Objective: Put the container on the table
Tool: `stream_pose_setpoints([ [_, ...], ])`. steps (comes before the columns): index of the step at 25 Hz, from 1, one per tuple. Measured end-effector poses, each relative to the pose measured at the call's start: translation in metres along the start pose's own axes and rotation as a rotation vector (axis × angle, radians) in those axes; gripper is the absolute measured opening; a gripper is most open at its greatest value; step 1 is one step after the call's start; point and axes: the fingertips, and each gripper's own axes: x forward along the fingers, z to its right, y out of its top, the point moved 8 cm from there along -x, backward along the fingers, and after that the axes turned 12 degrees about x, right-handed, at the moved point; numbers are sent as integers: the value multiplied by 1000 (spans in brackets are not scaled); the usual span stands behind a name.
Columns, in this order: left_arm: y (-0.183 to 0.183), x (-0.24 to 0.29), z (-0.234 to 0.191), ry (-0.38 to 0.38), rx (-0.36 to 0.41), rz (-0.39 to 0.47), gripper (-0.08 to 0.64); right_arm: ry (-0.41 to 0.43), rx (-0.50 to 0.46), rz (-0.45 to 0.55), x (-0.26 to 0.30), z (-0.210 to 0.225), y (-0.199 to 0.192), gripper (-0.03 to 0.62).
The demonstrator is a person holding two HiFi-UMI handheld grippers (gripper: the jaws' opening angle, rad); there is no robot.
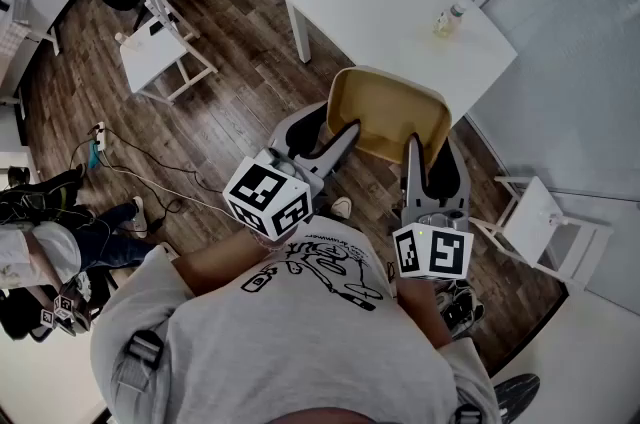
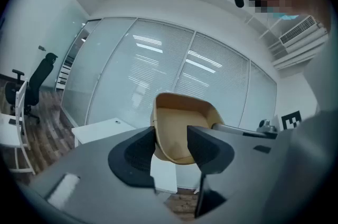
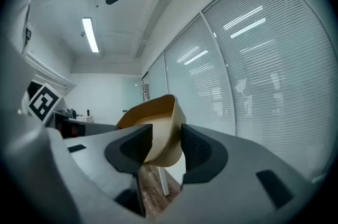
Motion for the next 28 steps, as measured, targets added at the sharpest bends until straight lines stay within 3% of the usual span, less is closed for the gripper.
stream_pose_setpoints([
  [8, 3, -10, -21, -2, -5, 2, 183, 7, 4, 2, 14, -20, -3, 161],
  [20, 9, -54, -77, -14, 10, 15, 183, 20, 11, 12, 39, -83, -18, 161],
  [28, 8, -47, -99, -28, -4, 0, 183, 3, 9, -4, 60, -89, -21, 161],
])
